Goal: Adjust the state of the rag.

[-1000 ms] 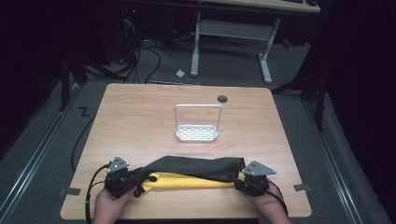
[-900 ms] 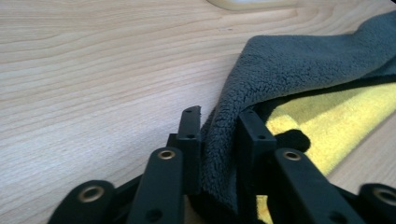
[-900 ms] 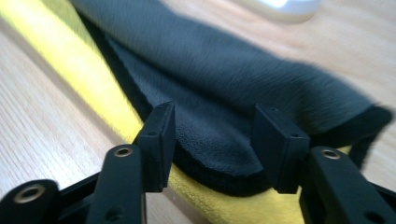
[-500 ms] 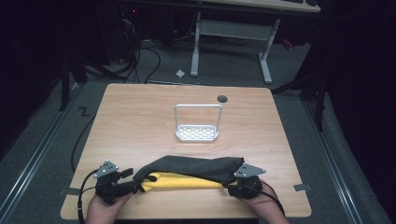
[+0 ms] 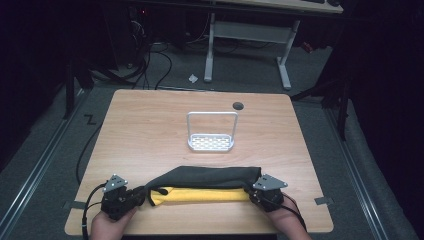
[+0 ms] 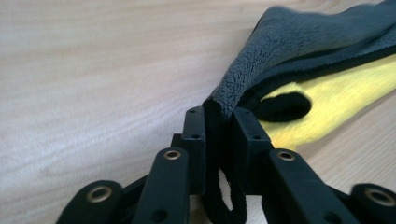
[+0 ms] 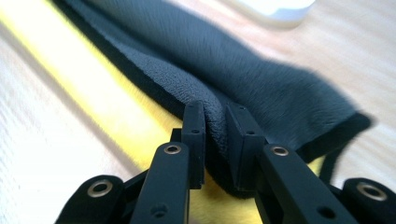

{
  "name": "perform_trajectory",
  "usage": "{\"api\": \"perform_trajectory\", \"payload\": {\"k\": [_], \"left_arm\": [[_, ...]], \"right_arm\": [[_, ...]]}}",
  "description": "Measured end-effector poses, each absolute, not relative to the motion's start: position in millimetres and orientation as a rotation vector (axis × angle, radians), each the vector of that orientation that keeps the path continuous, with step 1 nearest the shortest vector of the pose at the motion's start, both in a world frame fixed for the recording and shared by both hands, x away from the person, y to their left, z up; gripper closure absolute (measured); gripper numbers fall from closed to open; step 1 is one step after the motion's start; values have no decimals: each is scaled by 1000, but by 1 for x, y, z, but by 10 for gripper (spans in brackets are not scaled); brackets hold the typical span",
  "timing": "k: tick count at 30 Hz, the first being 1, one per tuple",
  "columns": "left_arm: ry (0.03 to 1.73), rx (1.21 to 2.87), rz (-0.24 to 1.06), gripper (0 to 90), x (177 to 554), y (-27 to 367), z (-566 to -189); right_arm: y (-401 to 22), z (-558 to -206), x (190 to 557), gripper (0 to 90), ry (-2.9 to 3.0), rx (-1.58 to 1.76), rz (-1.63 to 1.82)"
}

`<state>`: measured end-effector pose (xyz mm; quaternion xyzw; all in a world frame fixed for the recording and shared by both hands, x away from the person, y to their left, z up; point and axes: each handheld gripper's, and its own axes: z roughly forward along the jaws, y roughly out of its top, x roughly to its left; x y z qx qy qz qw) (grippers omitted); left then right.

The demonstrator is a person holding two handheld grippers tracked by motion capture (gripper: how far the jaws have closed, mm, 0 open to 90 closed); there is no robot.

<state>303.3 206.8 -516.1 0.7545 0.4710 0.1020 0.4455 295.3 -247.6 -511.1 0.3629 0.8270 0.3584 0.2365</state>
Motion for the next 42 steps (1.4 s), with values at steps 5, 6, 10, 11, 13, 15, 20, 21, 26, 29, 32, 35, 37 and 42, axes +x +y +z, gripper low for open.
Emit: {"api": "perform_trajectory", "payload": {"k": [5, 6, 10, 11, 13, 15, 20, 21, 26, 29, 32, 35, 37, 42], "left_arm": [[1085, 1859, 333, 780, 325, 195, -488], [1081, 1850, 335, 778, 334, 193, -485], [1135, 1848, 366, 750, 375, 187, -485], [1153, 1855, 373, 734, 385, 185, -488], [1181, 1870, 379, 651, 395, 184, -491], [1220, 1852, 378, 569, 409, 186, -496], [1253, 1803, 351, 476, 401, 199, -499], [1246, 1803, 346, 476, 398, 198, -499], [1184, 1831, 270, 592, 370, 186, -506], [1142, 1987, 267, 655, 359, 167, -526], [1140, 2007, 277, 696, 359, 162, -531], [1129, 2024, 294, 700, 355, 162, -531], [1121, 2028, 297, 699, 351, 162, -531], [1101, 2046, 271, 701, 328, 161, -530]], "right_arm": [[-257, -491, 305, 802, 2127, 1026, 1035], [-258, -489, 312, 802, 2112, 1039, 1039], [-257, -487, 345, 796, 2077, 1076, 1009], [-257, -489, 355, 792, 2071, 1095, 1003], [-256, -493, 373, 757, 2056, 1134, 979], [-256, -498, 390, 668, 2023, 1172, 933], [-265, -495, 404, 573, 1975, 1232, 929], [-268, -491, 401, 567, 1958, 1237, 939], [-272, -483, 376, 575, 1961, 1192, 984], [-270, -497, 358, 670, 2049, 1172, 989], [-267, -518, 353, 717, 2155, 1164, 911], [-265, -530, 350, 748, 2199, 1159, 851], [-267, -530, 349, 750, 2201, 1169, 860], [-272, -529, 328, 758, 2222, 1188, 886]]}}
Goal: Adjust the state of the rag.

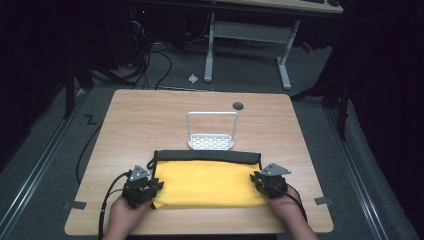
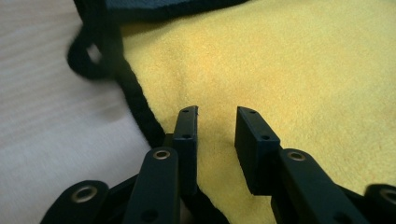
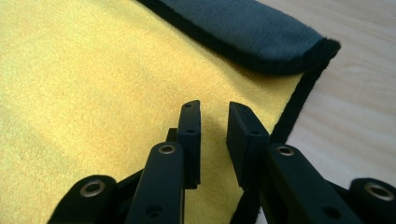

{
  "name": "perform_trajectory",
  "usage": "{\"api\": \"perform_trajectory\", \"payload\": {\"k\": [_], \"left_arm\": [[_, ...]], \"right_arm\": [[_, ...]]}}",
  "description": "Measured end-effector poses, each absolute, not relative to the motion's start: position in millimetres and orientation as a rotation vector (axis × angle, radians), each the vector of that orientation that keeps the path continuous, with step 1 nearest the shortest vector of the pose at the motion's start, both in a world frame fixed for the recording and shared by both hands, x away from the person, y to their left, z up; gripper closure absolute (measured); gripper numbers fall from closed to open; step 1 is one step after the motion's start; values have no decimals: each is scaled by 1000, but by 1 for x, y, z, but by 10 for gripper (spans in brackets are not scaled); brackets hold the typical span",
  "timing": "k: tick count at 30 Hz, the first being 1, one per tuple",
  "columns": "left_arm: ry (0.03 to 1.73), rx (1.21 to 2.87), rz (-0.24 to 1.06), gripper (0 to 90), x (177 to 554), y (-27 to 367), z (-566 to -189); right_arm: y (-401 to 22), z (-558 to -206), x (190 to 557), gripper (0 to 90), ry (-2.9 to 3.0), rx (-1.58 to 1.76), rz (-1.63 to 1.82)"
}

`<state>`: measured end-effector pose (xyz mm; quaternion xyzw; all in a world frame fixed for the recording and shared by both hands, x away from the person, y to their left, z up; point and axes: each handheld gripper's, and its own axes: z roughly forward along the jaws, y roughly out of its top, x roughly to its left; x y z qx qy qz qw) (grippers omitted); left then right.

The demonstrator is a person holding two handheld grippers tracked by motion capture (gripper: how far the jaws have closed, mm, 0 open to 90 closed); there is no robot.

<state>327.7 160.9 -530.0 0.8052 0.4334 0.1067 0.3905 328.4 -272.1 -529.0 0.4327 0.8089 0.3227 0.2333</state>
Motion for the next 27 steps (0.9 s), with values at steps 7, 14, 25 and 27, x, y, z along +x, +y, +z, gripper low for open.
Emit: {"api": "perform_trajectory", "payload": {"k": [7, 14, 25, 27], "left_arm": [[1075, 2099, 267, 704, 303, 161, -526], [1110, 2025, 262, 704, 342, 159, -524], [1169, 1956, 360, 723, 403, 163, -523], [1180, 1943, 365, 721, 407, 163, -522]], "right_arm": [[-270, -527, 299, 742, 2238, 1145, 860], [-273, -528, 328, 771, 2171, 1203, 862], [-274, -520, 372, 766, 2115, 1221, 873], [-275, -520, 377, 761, 2106, 1234, 876]]}}
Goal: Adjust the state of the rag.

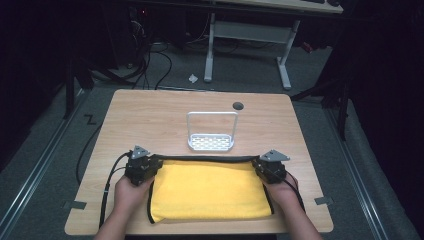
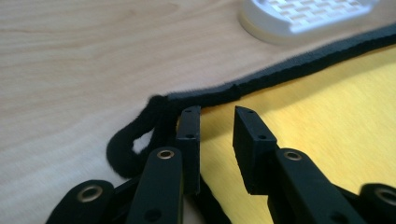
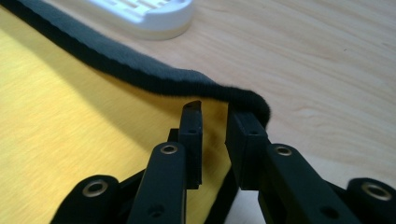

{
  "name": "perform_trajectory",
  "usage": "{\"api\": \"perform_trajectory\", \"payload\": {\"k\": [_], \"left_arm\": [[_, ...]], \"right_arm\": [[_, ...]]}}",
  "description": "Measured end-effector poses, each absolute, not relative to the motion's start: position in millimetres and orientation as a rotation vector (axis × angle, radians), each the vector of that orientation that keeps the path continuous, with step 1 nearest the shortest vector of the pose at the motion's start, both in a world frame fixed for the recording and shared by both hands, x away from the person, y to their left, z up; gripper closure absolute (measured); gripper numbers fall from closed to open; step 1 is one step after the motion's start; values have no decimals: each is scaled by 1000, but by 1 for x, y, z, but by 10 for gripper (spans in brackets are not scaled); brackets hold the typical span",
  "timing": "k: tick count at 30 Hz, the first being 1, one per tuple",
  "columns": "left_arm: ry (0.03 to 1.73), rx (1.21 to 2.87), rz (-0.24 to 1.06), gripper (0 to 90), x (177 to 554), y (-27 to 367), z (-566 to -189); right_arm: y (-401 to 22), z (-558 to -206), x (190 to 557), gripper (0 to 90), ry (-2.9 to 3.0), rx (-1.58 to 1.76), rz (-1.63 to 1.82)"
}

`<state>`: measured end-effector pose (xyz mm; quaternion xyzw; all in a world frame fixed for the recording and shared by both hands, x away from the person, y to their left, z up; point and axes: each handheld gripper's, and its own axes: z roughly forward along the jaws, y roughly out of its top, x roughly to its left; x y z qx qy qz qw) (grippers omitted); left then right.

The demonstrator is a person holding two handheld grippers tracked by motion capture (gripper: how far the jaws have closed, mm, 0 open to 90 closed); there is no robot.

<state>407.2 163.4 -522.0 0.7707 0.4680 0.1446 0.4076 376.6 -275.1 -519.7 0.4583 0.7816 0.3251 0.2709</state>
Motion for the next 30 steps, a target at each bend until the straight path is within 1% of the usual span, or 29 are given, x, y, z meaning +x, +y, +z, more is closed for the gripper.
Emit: {"api": "perform_trajectory", "payload": {"k": [2, 5, 6, 7, 8, 9, 11, 12, 13, 14, 15, 18, 21, 24, 26, 28, 29, 30], "left_arm": [[1199, 1896, 365, 694, 412, 167, -521], [1213, 1904, 364, 673, 411, 171, -520], [1197, 1930, 366, 655, 402, 174, -519], [1197, 1930, 366, 651, 402, 174, -519], [1190, 1935, 376, 649, 395, 177, -518], [1207, 1915, 348, 642, 382, 183, -518], [1212, 1901, 322, 623, 375, 186, -519], [1226, 1867, 280, 616, 356, 191, -519], [1226, 1867, 280, 602, 356, 191, -519], [1216, 1863, 256, 586, 346, 191, -519], [1198, 1877, 254, 581, 328, 191, -519], [1178, 1916, 242, 555, 301, 189, -522], [1182, 1932, 231, 529, 290, 189, -525], [1172, 1916, 163, 520, 281, 190, -528], [1170, 1921, 162, 527, 280, 188, -528], [1154, 1970, 184, 611, 282, 182, -533], [1157, 1966, 188, 659, 282, 181, -533], [1157, 1966, 188, 721, 282, 181, -533]], "right_arm": [[-280, -520, 390, 739, 2087, 1265, 888], [-282, -519, 392, 725, 2070, 1273, 902], [-282, -516, 390, 711, 2074, 1261, 901], [-282, -514, 387, 704, 2075, 1249, 903], [-281, -513, 382, 698, 2080, 1233, 907], [-280, -512, 376, 690, 2087, 1219, 909], [-281, -511, 362, 664, 2098, 1193, 918], [-281, -512, 354, 650, 2110, 1183, 915], [-281, -512, 354, 650, 2110, 1183, 915], [-281, -512, 336, 626, 2128, 1172, 908], [-282, -513, 330, 621, 2134, 1166, 910], [-287, -515, 306, 594, 2145, 1181, 916], [-293, -519, 288, 566, 2170, 1214, 915], [-296, -523, 276, 561, 2193, 1231, 916], [-296, -525, 273, 563, 2208, 1229, 909], [-294, -528, 274, 612, 2233, 1236, 888], [-293, -528, 275, 654, 2235, 1240, 898], [-292, -527, 276, 729, 2243, 1239, 899]]}}
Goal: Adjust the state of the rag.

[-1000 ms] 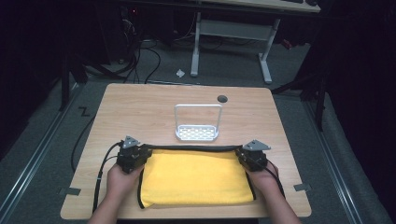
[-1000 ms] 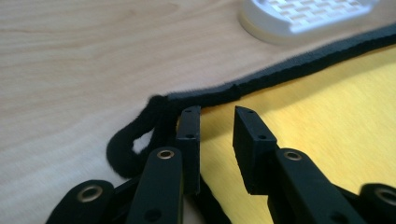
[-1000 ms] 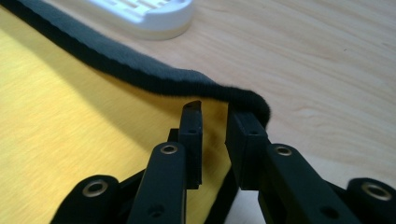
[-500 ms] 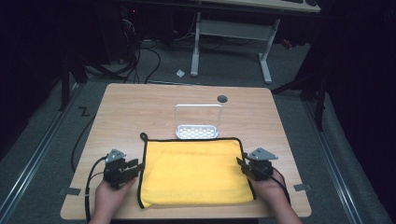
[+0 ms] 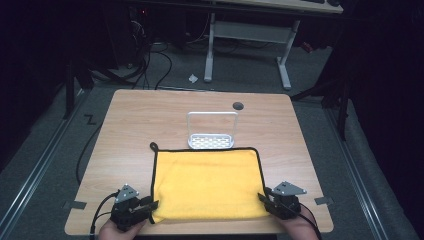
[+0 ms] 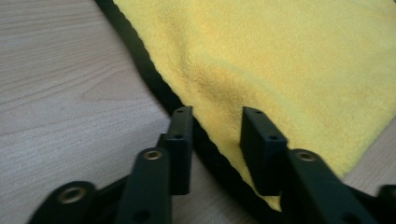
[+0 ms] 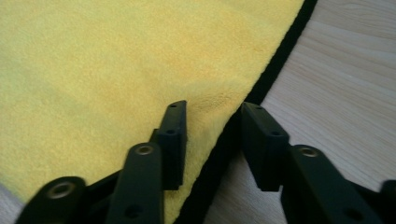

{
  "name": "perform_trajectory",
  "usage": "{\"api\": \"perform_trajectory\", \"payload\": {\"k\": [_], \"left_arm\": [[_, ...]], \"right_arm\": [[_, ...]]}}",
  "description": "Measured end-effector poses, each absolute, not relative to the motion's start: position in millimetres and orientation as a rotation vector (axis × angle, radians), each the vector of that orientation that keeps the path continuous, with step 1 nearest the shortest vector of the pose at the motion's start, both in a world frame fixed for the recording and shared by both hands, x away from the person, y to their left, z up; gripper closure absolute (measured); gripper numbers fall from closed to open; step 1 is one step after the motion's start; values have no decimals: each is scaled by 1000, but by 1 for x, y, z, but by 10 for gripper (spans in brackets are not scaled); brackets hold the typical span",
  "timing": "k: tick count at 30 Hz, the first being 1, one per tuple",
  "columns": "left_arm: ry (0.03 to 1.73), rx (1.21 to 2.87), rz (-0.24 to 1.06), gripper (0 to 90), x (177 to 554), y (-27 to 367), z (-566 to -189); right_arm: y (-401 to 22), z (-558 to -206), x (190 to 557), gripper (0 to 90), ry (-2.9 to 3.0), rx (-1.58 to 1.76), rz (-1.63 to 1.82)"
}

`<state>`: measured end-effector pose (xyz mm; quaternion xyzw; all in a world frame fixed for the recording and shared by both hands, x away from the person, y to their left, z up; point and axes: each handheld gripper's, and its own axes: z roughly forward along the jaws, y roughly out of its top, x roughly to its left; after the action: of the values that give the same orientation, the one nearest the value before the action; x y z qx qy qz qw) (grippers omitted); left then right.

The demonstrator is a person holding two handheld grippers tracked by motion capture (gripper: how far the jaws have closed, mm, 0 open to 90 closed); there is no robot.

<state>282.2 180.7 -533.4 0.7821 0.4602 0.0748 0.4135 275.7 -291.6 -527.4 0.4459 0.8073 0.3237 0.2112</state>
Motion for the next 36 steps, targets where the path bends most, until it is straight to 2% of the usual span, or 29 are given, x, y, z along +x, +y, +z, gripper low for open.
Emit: {"api": "perform_trajectory", "payload": {"k": [1, 5, 10, 13, 16, 18, 20, 22, 23, 24, 25, 26, 28, 31, 33, 35, 36], "left_arm": [[1154, 1987, 207, 796, 283, 180, -534], [1128, 2006, 214, 881, 282, 177, -528], [1080, 1976, 246, 887, 296, 183, -506], [1086, 1941, 312, 891, 329, 186, -492], [1107, 1930, 308, 893, 351, 186, -493], [1173, 1938, 344, 893, 384, 185, -505], [1193, 1952, 354, 894, 394, 185, -511], [1253, 1954, 349, 900, 412, 186, -527], [1271, 1949, 347, 891, 414, 187, -529], [1271, 1949, 347, 829, 414, 187, -529], [1274, 1935, 351, 829, 413, 188, -529], [1269, 1922, 357, 780, 409, 190, -527], [1255, 1891, 388, 711, 392, 197, -520], [1234, 1863, 395, 678, 375, 200, -516], [1220, 1852, 376, 622, 357, 200, -517], [1224, 1814, 268, 600, 343, 199, -523], [1224, 1814, 268, 590, 343, 199, -523]], "right_arm": [[-290, -527, 276, 801, 2256, 1221, 900], [-282, -521, 274, 834, 2243, 1140, 877], [-281, -495, 289, 830, 2153, 1123, 974], [-278, -484, 315, 829, 2113, 1118, 984], [-272, -483, 349, 824, 2102, 1165, 999], [-269, -489, 371, 823, 2096, 1198, 970], [-268, -499, 389, 818, 2096, 1234, 941], [-269, -509, 403, 779, 2103, 1271, 917], [-268, -513, 406, 737, 2105, 1285, 912], [-268, -513, 406, 737, 2105, 1285, 912], [-269, -514, 408, 699, 2102, 1292, 911], [-270, -511, 406, 662, 2088, 1298, 926], [-277, -497, 389, 602, 2035, 1279, 983], [-281, -490, 374, 580, 2014, 1264, 1009], [-285, -493, 348, 544, 2022, 1248, 1011], [-287, -501, 338, 531, 2039, 1256, 1001], [-288, -506, 335, 529, 2059, 1263, 992]]}}
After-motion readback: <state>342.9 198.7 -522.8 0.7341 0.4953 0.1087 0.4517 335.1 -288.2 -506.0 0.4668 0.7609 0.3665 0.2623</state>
